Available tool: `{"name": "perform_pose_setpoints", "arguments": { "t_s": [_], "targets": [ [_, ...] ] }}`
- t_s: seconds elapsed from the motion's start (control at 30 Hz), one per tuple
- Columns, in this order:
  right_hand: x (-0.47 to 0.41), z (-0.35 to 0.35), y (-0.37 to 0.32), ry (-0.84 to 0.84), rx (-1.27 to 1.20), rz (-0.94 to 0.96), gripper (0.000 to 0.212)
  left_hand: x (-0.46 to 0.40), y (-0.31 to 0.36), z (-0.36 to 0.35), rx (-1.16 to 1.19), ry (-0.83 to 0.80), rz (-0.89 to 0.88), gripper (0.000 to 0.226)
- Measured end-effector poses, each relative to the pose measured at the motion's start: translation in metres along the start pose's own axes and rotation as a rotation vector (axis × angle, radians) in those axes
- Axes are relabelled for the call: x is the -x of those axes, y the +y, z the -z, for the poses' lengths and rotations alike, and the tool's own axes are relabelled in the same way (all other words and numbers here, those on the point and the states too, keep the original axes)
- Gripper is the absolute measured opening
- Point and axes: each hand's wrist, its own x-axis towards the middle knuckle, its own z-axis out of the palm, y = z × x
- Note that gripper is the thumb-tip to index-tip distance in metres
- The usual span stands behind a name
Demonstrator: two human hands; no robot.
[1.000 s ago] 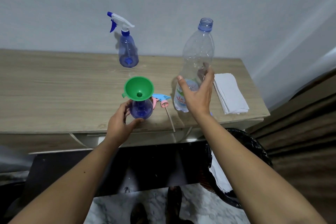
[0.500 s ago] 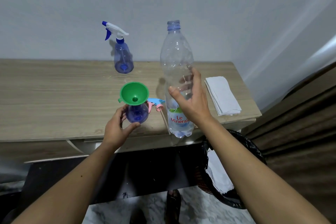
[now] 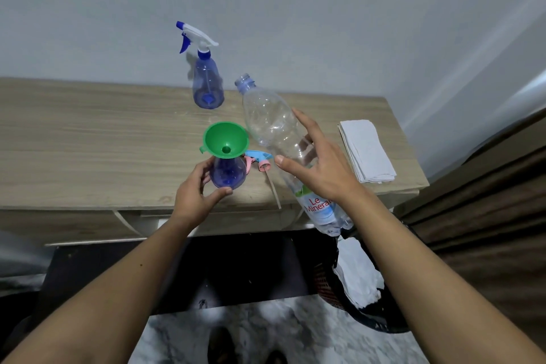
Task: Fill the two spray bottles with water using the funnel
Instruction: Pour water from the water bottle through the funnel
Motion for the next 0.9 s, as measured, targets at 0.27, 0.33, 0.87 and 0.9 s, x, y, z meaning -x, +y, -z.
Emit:
{"name": "perform_pose_setpoints", "arguments": {
  "t_s": [0.27, 0.33, 0.87, 0.9],
  "targets": [
    [0.02, 0.018, -0.01, -0.115, 0.173, 0.038, 0.084, 0.002, 0.002, -0.002, 0.014, 0.004, -0.027, 0.083],
    [0.024, 0.025, -0.014, -0.128, 0.212, 0.043, 0.083, 0.002, 0.004, -0.003, 0.01, 0.003, -0.021, 0.081],
    [0.037, 0.044, -0.01, -0.177, 0.45, 0.047, 0.082, -0.003, 0.004, -0.004, 0.01, -0.006, 0.024, 0.085],
    [0.037, 0.046, -0.009, -0.18, 0.462, 0.046, 0.082, -0.004, 0.004, -0.004, 0.012, -0.008, 0.026, 0.087]
  ]
}}
